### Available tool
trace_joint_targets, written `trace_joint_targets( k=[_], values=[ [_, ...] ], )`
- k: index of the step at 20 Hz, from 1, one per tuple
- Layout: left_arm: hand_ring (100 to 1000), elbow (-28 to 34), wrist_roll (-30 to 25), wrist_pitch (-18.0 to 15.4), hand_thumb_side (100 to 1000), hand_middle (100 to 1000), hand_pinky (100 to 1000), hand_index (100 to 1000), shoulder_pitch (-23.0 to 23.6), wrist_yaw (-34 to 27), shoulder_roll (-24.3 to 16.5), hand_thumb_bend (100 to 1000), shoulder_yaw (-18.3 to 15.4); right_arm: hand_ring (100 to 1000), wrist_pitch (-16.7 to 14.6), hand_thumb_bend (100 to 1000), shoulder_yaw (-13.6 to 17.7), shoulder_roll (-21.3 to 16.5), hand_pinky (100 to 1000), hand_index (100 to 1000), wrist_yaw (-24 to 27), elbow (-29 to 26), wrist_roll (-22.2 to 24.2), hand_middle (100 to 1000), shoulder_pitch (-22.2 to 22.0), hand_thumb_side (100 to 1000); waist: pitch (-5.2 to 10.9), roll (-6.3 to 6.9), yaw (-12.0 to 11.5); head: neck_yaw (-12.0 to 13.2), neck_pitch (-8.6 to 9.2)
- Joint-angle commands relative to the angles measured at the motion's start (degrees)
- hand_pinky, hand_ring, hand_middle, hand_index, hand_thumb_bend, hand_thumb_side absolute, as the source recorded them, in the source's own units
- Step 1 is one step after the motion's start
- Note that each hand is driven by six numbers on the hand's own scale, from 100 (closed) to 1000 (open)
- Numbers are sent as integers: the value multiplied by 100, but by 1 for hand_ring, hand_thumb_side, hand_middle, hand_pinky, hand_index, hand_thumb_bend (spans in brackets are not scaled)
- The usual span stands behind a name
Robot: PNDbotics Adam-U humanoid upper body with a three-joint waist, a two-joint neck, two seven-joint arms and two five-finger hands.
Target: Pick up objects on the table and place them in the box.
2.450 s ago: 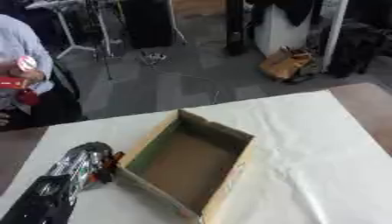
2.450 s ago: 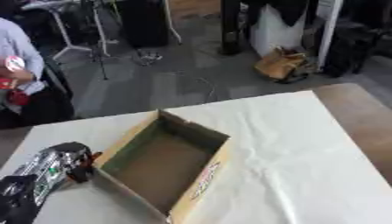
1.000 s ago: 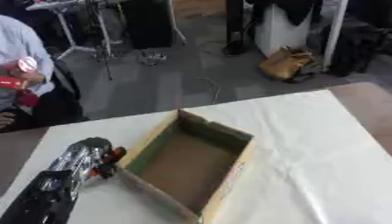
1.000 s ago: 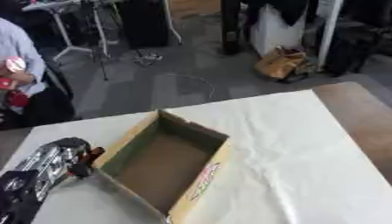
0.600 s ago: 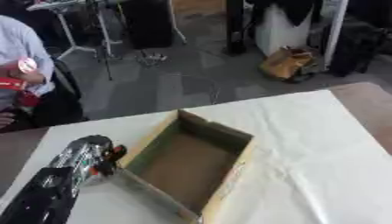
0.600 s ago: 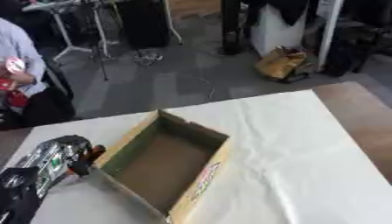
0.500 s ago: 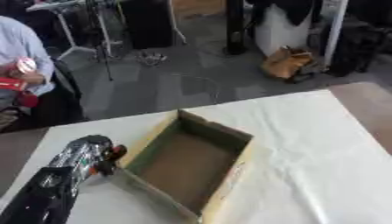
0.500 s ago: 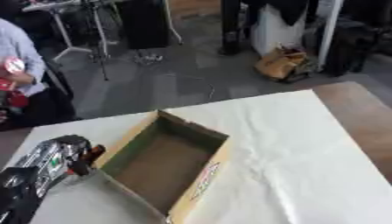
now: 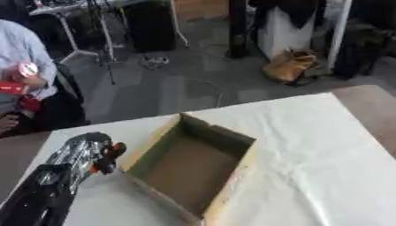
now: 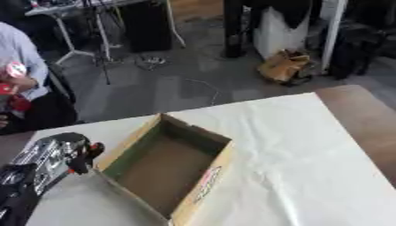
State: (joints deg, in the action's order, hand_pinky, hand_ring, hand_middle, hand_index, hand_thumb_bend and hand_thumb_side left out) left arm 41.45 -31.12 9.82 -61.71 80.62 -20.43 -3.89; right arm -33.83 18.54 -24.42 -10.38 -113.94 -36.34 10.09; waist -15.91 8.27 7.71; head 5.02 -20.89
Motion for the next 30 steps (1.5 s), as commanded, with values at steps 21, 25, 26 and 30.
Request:
trace_joint_targets(
  k=[21, 25, 26, 30],
  values=[
    [676, 330, -446, -238, 249, 607, 558, 582, -687, 155, -113, 100, 8, 830, -724, 100, 14, -181, 843, 697, 66, -65, -813, 634, -29, 1000, 291, -8, -114, -41, -68],
    [675, 391, -532, -280, 249, 606, 556, 582, -776, 123, -76, 100, 5, 830, -711, 100, 9, -190, 843, 696, 78, -65, -808, 634, -31, 1000, 321, -2, -113, -43, -70],
    [672, 402, -552, -287, 250, 604, 553, 582, -792, 118, -68, 100, 6, 830, -708, 100, 8, -190, 843, 696, 81, -65, -808, 634, -32, 1000, 328, -1, -111, -42, -70],
    [672, 447, -683, -337, 249, 603, 553, 581, -883, 78, -11, 100, 19, 830, -695, 100, 0, -198, 843, 696, 93, -65, -807, 634, -29, 1000, 355, 8, -109, -37, -77]
  ],
)
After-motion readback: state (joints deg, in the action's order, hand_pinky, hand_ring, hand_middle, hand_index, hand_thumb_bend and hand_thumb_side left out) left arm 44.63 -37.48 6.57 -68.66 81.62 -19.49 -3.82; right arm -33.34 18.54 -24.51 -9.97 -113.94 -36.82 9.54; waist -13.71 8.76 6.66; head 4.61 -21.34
